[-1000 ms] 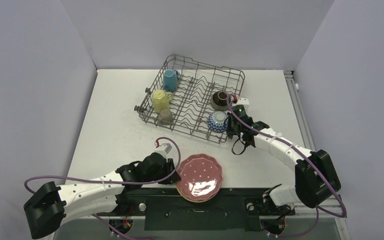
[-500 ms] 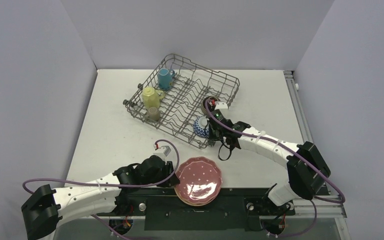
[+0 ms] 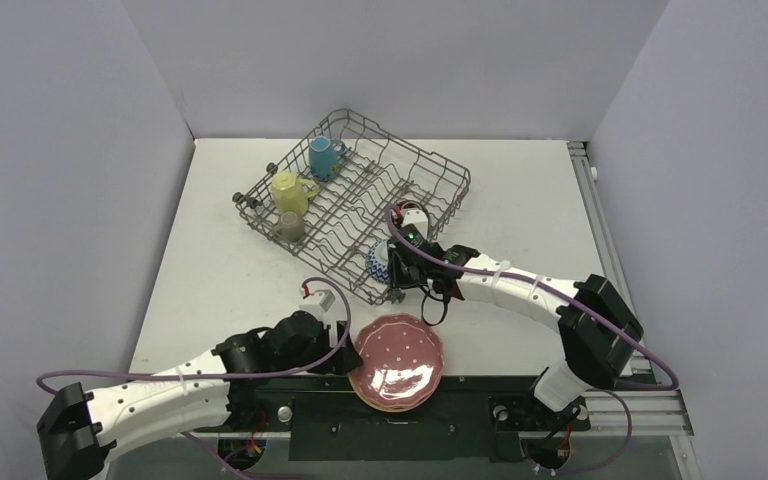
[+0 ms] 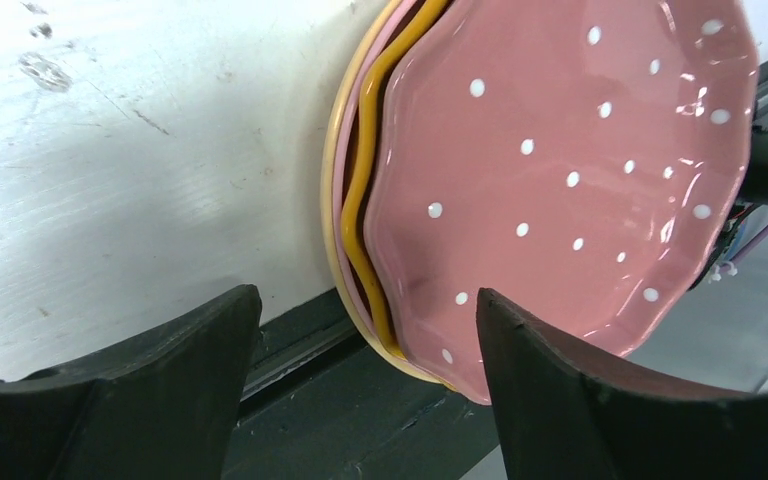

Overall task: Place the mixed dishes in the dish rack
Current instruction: Move the plate to the corner of the board.

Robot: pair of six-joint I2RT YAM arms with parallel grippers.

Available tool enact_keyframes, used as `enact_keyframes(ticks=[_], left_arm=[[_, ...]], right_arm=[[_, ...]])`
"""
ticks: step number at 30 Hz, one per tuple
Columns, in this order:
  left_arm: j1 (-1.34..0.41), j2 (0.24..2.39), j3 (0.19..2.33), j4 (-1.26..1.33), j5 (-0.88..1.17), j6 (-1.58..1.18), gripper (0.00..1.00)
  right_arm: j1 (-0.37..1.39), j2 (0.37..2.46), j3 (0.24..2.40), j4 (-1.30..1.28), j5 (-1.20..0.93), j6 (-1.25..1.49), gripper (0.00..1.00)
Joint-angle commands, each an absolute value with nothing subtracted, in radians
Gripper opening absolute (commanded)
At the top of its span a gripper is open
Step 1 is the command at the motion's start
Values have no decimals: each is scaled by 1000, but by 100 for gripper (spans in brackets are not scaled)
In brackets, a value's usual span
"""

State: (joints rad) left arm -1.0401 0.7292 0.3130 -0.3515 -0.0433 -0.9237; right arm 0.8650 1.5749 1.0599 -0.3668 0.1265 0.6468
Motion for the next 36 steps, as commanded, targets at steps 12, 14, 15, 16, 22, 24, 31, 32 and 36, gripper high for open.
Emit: enact_keyframes(ticks=[12,14,15,16,22,24,31,32,36], left_arm=[[-962,706,645,-555,-187,-859,94],[-880,731,677,-549,-146,-837,95],[-848,741,694,-543,-93,-832,95],[-781,763,700,-522,-62,-819,95],[-575,916,766,-446,134,-780,89],[-543,984,791,-425,157,-773,87],[-464,1197,859,-340,212,-773,79],[-458,1214,863,-334,218,-774,76],[-438,1299,887,-312,239,-785,72]], right_arm=[[807,1391,1097,-418,160,526,41],[789,1357,1096,-431,160,511,41],[782,1346,1094,-438,160,502,41],[769,1324,1091,-442,160,496,41],[692,1229,1046,-460,135,467,41],[673,1201,1026,-459,128,461,42],[636,1137,976,-470,100,447,42],[633,1124,973,-473,98,445,42],[623,1083,951,-484,94,437,42]])
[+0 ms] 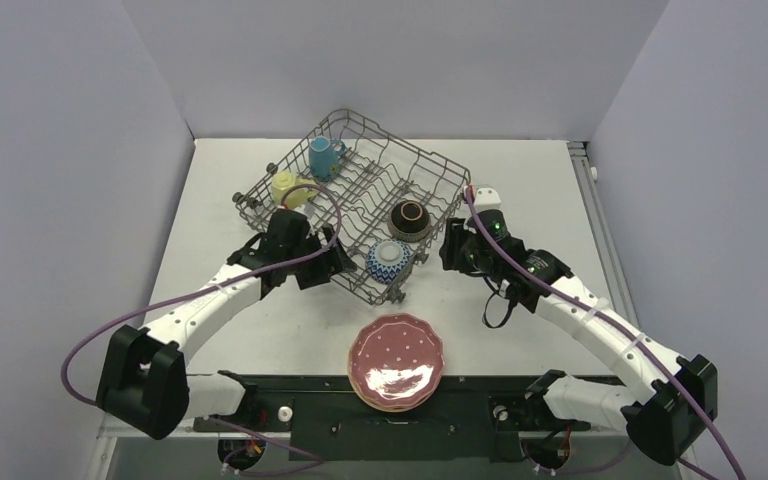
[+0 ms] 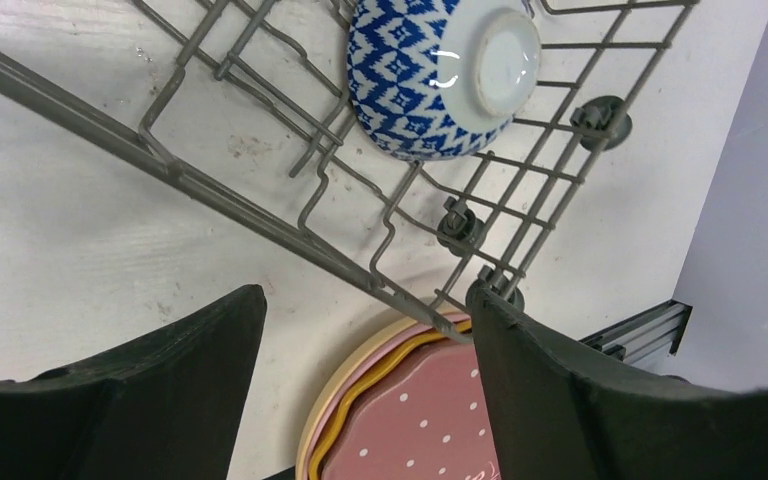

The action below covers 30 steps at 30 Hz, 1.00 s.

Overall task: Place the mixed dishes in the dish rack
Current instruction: Move the plate to the corner of the board.

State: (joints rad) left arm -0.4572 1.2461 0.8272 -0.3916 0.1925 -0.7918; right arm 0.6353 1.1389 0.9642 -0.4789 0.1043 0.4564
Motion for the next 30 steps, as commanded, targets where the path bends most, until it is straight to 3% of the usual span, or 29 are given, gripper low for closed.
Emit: enact_keyframes(ticks=[1,10,25,30], left_arm=[[-434,1318,890,-310,236,-786,71],[-414,1430,917,-291,215,-783,58],[-427,1530,1027,-380,231,-673,2],[-463,1559,1093,-439,204,-619,0]], right_arm=[[619,1072,946,-486,93,435,42],[595,1033,928,-503,78,419,41],[580,984,884,-516,71,410,41],[580,975,872,-515,70,413,41]])
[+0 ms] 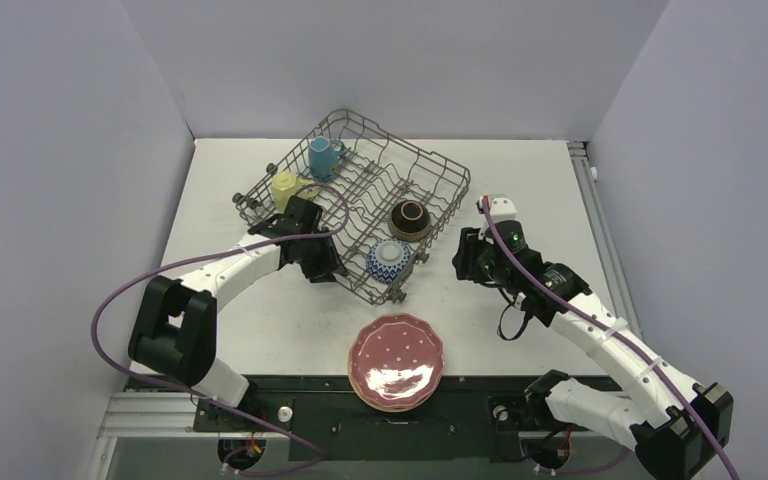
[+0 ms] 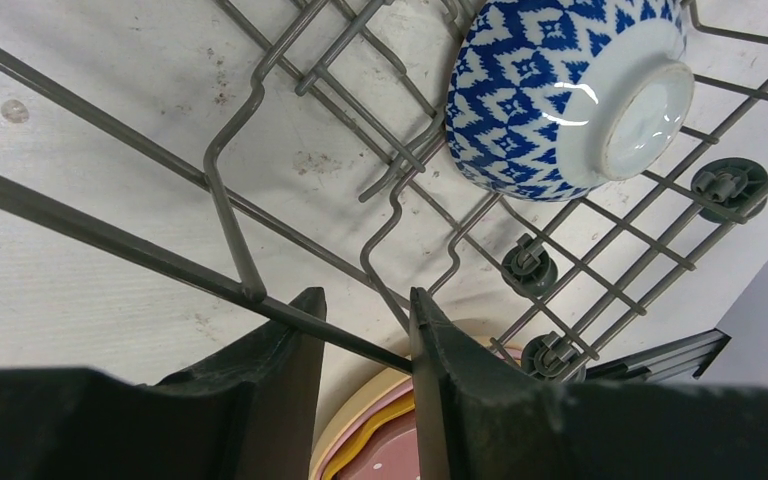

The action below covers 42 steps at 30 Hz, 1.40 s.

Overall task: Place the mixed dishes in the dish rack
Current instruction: Move the plate to the corner of the board.

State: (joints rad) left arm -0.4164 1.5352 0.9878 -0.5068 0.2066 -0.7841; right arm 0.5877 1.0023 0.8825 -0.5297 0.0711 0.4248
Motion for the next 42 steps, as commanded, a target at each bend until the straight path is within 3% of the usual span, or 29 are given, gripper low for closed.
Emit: enact_keyframes(ticks=[1,22,42], left_arm=[[-480,1563,1101,-452,198,-599,0],[-724,1692,1369,-495,63,-358,0],[-845,1894,1636,-493,52,-224,0]], right_arm=[[579,972,869,-513,70,414,41],[558,916,872,-566,108,392,40],[514,876,885,-619,130,380,39]])
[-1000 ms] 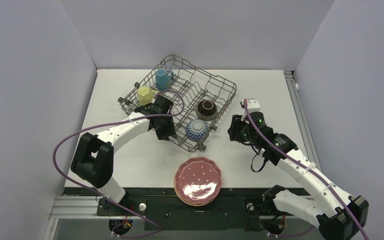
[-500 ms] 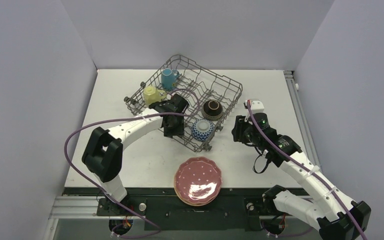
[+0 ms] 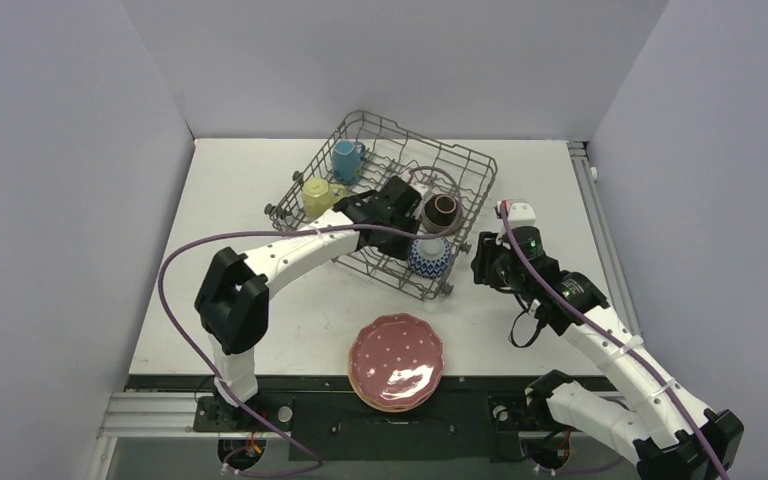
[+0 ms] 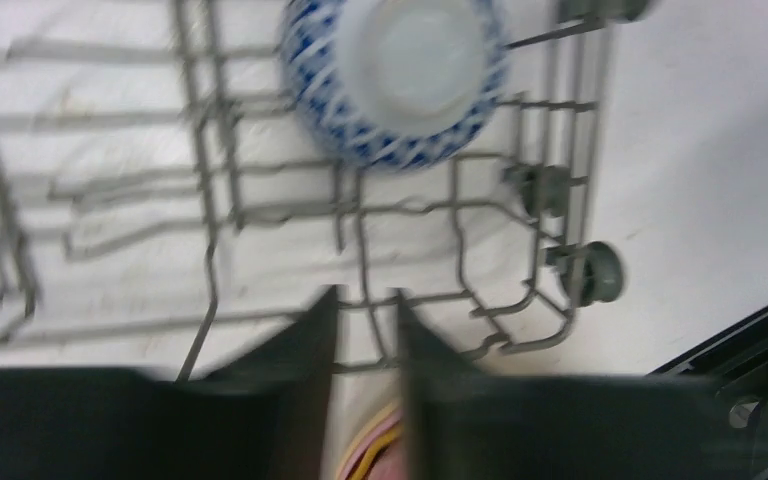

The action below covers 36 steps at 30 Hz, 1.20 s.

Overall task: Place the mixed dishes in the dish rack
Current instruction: Move the plate to the corner of the board.

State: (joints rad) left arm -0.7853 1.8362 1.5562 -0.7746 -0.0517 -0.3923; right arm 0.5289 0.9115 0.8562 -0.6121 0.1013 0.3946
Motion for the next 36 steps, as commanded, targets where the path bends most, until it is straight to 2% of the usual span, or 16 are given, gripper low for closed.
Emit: enact_keyframes(ticks=[1,11,15,18,23,26,29,36], left_arm=[[-854,1902,1640,-490,51,-222,0],[-857,1845,1606,-485,12,-260,0],[-854,1790,1577,-491,-17,-302,21],[-845,1751,1548,-499,-30,-358,42],[-806,1680,1456,-502,-3,-454,63],[-772,1643,1395,-498,55,-553,90],[-736,1613,1331,-457,111,-637,99],[-724,1588,1235,-393,135,-746,96]], right_arm=[[513,873,884,-621,131,379,39],[499,867,885,-629,131,384,40],[491,883,893,-623,136,382,40],[486,909,911,-618,146,384,43],[480,961,960,-606,159,395,45],[478,975,964,-586,149,405,45],[475,980,960,-573,146,411,46],[470,980,949,-565,140,416,46]])
